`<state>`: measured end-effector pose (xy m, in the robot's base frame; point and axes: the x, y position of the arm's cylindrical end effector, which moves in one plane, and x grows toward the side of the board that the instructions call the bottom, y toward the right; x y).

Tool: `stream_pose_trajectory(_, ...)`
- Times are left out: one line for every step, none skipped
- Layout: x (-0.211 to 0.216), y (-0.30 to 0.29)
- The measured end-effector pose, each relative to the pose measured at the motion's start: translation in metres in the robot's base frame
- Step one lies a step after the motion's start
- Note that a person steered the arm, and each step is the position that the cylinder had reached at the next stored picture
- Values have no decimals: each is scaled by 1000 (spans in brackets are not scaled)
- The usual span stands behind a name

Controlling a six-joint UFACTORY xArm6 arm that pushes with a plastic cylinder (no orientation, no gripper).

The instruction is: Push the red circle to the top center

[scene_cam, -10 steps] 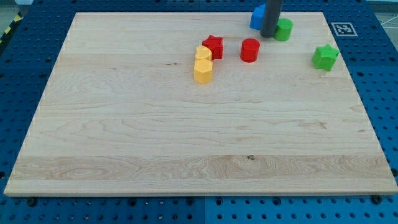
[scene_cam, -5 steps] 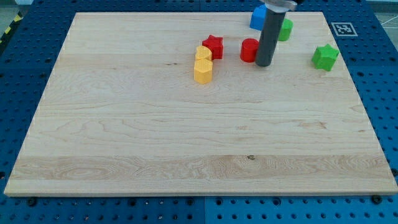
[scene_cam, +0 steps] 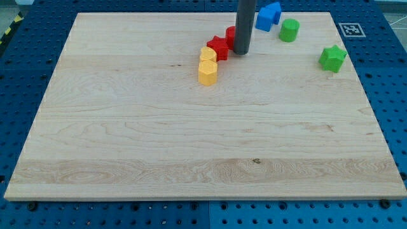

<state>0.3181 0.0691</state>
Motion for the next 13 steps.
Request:
stream_pose_trajectory(-4,-8)
stream_pose_trajectory(6,8)
stream_pose_trajectory(7,40)
stream_pose_trajectory(-9,44)
stream_pose_trajectory(-22,44)
stream_pose_trajectory(-23,42)
stream_pose_trajectory(-23,40)
stream_pose_trajectory(-23,29)
stream_pose_trajectory(-23,15)
stream_pose_trajectory(-23,4)
stream_pose_trajectory(-23,-7)
stream_pose_trajectory(-23,-18)
stream_pose_trajectory(-23,-26)
